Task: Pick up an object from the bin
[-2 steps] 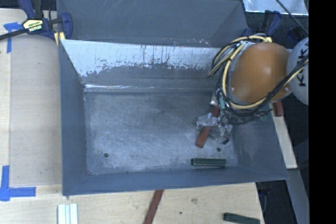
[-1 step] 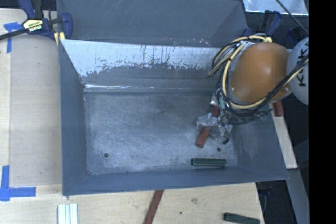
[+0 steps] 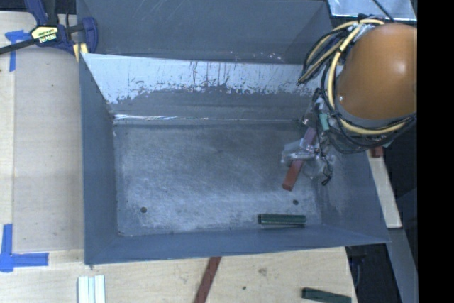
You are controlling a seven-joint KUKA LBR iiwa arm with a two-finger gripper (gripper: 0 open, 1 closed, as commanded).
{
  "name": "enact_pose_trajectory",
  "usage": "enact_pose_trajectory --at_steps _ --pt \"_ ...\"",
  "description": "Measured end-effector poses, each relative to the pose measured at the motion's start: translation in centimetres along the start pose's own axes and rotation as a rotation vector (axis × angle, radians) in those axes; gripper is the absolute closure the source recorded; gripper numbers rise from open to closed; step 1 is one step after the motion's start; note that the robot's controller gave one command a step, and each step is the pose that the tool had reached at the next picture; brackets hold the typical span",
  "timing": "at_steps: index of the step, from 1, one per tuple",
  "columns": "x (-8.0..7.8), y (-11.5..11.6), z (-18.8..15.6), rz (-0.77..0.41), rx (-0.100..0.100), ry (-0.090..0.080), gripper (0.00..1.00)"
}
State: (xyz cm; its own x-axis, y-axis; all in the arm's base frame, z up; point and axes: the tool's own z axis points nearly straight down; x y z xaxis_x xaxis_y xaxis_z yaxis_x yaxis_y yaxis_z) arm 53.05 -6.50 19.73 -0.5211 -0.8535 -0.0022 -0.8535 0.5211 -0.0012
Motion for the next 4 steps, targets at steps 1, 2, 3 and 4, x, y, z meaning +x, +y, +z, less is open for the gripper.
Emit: enact_pose_trajectory --at_steps 1,2,3,4 --pt "0.02 0.01 0.01 0.001 -0.001 0.001 1.0" --pt "0.04 0.01 0.01 0.001 -0.002 0.002 1.0" --pt "0.05 0.01 0.01 0.002 -0.003 0.002 1.0" --pt "0.07 0.01 0.01 0.002 -0.003 0.003 1.0"
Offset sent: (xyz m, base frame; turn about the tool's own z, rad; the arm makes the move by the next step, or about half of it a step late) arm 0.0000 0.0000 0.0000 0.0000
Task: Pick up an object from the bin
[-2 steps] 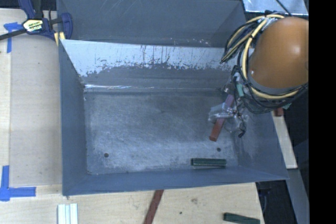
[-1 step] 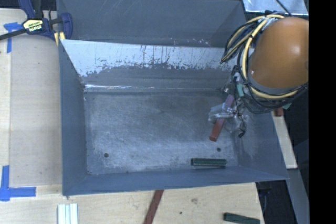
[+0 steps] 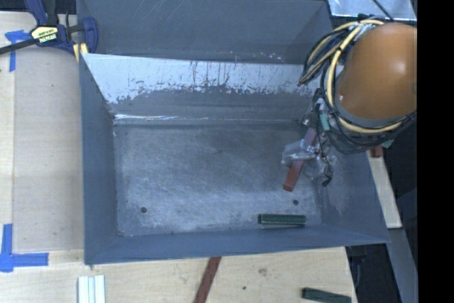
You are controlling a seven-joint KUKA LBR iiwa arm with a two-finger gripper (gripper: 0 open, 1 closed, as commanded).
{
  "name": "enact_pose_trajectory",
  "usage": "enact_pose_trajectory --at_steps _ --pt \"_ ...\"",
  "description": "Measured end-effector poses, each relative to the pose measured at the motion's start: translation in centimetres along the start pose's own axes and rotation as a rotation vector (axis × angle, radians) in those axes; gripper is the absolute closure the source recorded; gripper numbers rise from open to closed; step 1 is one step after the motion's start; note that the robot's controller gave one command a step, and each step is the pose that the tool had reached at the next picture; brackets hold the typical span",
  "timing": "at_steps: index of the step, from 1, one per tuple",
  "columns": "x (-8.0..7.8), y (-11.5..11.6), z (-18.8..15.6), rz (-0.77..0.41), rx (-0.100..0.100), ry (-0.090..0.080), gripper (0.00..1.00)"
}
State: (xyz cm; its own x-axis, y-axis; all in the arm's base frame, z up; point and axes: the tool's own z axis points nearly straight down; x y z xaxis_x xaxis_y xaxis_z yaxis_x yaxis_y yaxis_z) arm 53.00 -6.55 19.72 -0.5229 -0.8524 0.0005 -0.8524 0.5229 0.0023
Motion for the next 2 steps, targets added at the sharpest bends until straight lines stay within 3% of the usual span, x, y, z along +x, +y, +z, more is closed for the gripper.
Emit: enact_pose_trajectory --at_steps 2 --pt "0.02 0.0 0.0 0.0 -0.001 0.001 1.0"
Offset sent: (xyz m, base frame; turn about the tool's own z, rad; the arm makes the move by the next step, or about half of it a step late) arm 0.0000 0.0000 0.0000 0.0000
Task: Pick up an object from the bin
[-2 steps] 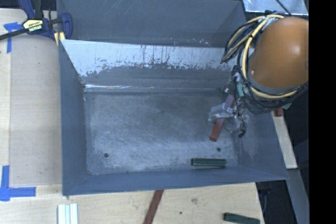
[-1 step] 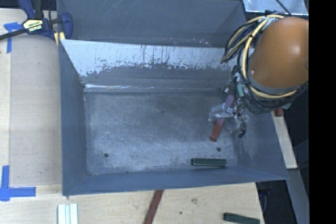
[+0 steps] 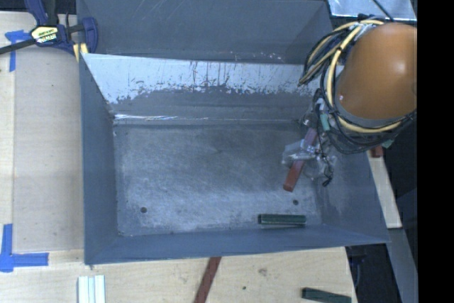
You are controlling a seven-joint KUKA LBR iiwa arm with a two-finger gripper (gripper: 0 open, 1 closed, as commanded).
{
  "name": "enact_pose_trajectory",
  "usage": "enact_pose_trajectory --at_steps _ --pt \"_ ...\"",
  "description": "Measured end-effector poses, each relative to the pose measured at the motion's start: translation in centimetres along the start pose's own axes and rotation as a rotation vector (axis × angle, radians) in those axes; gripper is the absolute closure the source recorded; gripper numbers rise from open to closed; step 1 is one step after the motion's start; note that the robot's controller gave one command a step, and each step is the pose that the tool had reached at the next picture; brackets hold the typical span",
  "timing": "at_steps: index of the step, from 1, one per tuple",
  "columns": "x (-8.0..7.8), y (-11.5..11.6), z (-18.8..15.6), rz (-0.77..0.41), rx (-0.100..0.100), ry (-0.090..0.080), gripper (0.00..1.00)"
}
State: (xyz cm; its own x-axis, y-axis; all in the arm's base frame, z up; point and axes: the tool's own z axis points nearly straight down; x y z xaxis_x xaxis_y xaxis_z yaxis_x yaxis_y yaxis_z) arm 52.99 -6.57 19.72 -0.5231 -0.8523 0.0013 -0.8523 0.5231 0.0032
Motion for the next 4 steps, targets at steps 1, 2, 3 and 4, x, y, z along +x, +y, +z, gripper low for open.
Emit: enact_pose_trajectory --at_steps 1,2,3,4 --pt "0.0 0.0 0.0 0.0 0.0 0.0 1.0" --pt "0.0 0.0 0.0 0.0 -0.001 0.001 1.0" --pt "0.0 0.0 0.0 0.0 -0.001 0.001 1.0" --pt "-0.3 -0.3 -2.9 -0.068 -0.001 -0.001 1.0"
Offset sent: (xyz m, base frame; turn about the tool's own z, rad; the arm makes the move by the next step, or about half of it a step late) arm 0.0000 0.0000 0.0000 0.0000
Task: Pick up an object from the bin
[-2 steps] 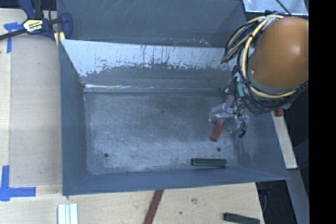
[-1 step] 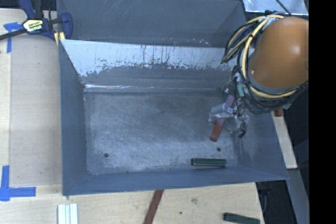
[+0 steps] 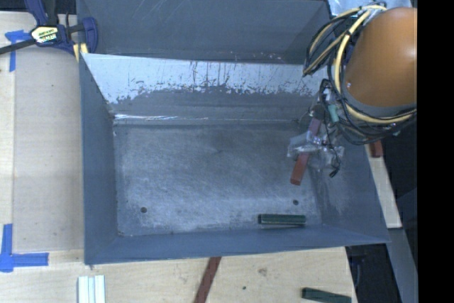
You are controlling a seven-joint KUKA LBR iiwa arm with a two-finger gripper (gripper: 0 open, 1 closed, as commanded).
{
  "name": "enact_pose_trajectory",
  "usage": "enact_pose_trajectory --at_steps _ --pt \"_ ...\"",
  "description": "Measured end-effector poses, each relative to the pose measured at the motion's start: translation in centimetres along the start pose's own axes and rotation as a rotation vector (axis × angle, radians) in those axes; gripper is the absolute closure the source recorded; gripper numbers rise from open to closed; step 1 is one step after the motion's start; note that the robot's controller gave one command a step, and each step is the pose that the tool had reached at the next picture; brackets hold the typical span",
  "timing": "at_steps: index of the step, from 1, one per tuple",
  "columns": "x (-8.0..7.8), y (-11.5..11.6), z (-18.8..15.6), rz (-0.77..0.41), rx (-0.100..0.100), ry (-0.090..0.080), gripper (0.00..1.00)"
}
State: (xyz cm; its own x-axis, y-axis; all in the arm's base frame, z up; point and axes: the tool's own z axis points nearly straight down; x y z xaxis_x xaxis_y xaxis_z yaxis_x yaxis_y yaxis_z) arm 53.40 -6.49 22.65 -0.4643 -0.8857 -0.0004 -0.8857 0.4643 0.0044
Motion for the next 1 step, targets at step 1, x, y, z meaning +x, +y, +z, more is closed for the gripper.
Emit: enact_pose_trajectory --at_steps 1 --pt "-0.02 -0.25 -1.61 -0.028 0.01 -0.004 1.0"
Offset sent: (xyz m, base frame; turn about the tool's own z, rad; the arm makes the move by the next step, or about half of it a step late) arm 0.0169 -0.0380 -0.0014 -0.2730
